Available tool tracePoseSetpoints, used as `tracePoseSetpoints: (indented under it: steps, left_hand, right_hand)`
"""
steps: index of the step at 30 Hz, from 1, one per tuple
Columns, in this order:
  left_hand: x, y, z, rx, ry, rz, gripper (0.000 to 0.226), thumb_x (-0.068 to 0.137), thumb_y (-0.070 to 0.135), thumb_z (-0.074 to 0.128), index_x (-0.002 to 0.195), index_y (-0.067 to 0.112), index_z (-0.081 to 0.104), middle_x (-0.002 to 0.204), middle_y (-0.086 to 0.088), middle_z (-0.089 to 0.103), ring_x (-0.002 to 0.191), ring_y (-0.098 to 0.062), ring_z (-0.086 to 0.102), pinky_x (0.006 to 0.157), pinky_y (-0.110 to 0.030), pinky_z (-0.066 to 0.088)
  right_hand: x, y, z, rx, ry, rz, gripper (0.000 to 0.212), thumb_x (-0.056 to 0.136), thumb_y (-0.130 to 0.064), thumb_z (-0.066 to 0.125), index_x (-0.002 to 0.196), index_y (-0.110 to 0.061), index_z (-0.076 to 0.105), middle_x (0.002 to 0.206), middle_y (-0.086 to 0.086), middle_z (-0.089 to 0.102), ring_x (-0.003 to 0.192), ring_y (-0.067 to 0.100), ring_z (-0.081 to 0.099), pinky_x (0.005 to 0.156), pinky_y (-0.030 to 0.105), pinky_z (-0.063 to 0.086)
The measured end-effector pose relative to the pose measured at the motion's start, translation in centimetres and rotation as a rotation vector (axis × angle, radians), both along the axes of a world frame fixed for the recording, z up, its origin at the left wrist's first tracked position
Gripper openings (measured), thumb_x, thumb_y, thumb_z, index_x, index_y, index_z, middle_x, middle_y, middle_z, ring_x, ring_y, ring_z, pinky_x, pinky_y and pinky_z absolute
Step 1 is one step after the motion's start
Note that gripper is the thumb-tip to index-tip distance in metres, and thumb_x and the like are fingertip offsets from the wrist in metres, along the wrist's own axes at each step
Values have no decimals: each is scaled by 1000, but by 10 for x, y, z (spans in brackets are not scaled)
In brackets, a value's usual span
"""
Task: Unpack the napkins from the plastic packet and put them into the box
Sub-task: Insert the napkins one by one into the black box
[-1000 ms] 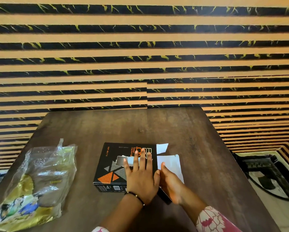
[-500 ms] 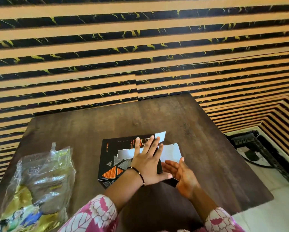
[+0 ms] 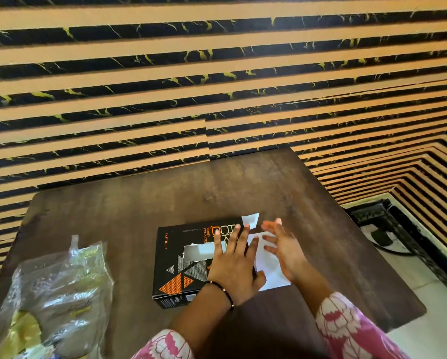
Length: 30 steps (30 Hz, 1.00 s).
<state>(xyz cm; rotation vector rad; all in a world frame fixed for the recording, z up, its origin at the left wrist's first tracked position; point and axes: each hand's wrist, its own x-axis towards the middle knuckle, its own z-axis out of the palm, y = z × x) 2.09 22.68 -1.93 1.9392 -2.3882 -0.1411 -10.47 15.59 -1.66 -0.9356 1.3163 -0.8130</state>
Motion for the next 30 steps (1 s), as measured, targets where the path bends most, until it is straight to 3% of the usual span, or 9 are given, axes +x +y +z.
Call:
tracePoseSetpoints:
  steps: [2,5,9,14,17,19,23,26,30]
  left_hand:
    - [1,-1,4,1,38,23,78,78,53,23,145,15,15,157,-12,3,144,-29,-3,108,-62,-13]
    - [1,-1,3,8,46,52,80,78,54,27,146,14,12,157,-8,3,144,-26,-4,110,-60,-12]
    - [2,1,-2,-9,65,68,80,73,59,39,136,10,40,144,-7,43,136,-25,35,104,-57,10]
    - [4,-1,2,-36,197,70,84,78,54,33,146,13,8,157,-3,10,144,-18,5,112,-53,-9]
    - [2,-2,7,-8,178,89,87,71,55,21,147,16,3,158,0,2,144,-16,0,112,-53,-10]
    - [1,-3,7,4,153,89,87,71,57,17,146,16,5,158,1,1,144,-17,1,112,-55,-7]
    - [1,-3,4,-14,127,69,83,75,59,21,145,14,17,157,1,14,144,-21,7,110,-60,0]
    - [0,-3,1,-61,135,60,81,76,61,24,141,13,30,151,1,30,142,-24,16,109,-62,1]
    - [0,-4,1,-56,113,67,83,78,68,27,142,15,27,151,3,28,143,-23,9,105,-59,-13]
  right_hand:
    - [7,-10,4,-56,74,53,48,94,-48,29,131,-22,47,145,2,42,132,23,39,109,42,33]
    - [11,-15,4,-88,181,167,48,94,-51,26,136,-32,39,152,-2,29,140,21,26,116,49,22]
    - [5,-13,5,-105,184,126,32,97,-44,27,112,-32,52,130,0,50,116,17,46,102,36,36]
    - [-5,10,-2,-115,220,165,54,99,-38,20,103,-11,67,110,7,66,107,20,56,92,35,43]
    - [0,26,-9,-117,211,203,50,99,-39,23,101,-20,69,109,5,69,104,15,61,93,31,45]
    - [3,31,-13,-76,187,221,48,97,-43,23,105,-25,67,115,4,67,105,13,61,95,32,47]
    - [-2,33,-6,-20,147,229,51,98,-43,17,111,-23,62,109,-4,66,98,4,60,73,14,48]
    - [-11,32,-5,-63,148,163,55,98,-43,14,102,-23,65,110,0,66,102,13,59,83,26,46]
    - [-20,39,-9,-107,190,-7,46,98,-36,25,97,-14,65,107,9,65,98,22,61,80,25,49]
